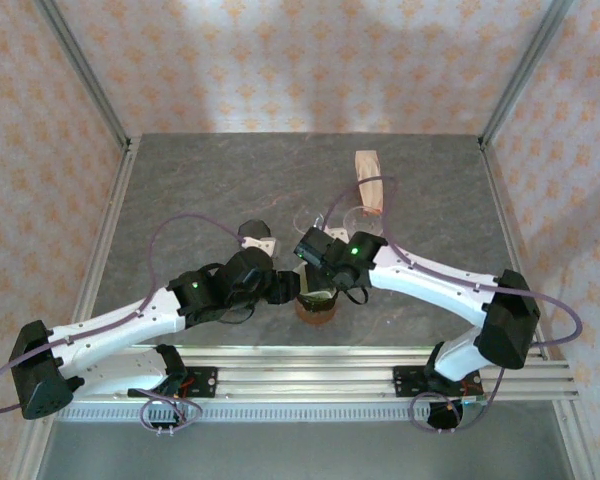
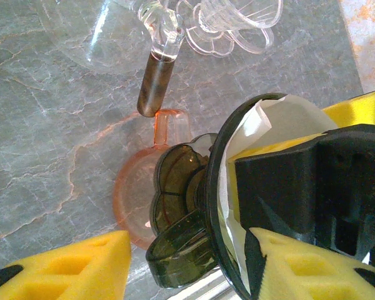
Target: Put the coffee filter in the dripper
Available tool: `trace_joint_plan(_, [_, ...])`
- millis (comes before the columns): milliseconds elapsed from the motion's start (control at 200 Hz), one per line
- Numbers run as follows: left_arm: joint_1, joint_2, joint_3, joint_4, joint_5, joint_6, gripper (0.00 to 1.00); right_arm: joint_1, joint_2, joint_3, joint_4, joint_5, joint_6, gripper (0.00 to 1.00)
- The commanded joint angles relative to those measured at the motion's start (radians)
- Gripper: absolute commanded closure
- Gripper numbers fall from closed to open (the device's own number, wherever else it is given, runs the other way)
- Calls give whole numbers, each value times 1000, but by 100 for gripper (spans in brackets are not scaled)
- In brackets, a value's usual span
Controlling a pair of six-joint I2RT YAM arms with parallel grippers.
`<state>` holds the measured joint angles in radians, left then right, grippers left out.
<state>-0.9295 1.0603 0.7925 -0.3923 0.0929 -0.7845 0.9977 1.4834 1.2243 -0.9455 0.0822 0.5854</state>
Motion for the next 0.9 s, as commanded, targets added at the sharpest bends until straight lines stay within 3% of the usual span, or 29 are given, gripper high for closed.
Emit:
trace_joint_plan(0, [-5,0,-7,13,-10,4,48,-6,18,22,-34,17,-14,17])
trace_joint_plan(295, [-5,12,-13,28,-5,2,48,-4,3,-34,34,19,-14,17])
trace_joint_plan(896, [-6,-4,-10,30,-1,-4,47,25,-164,-41,-27,65,45,18])
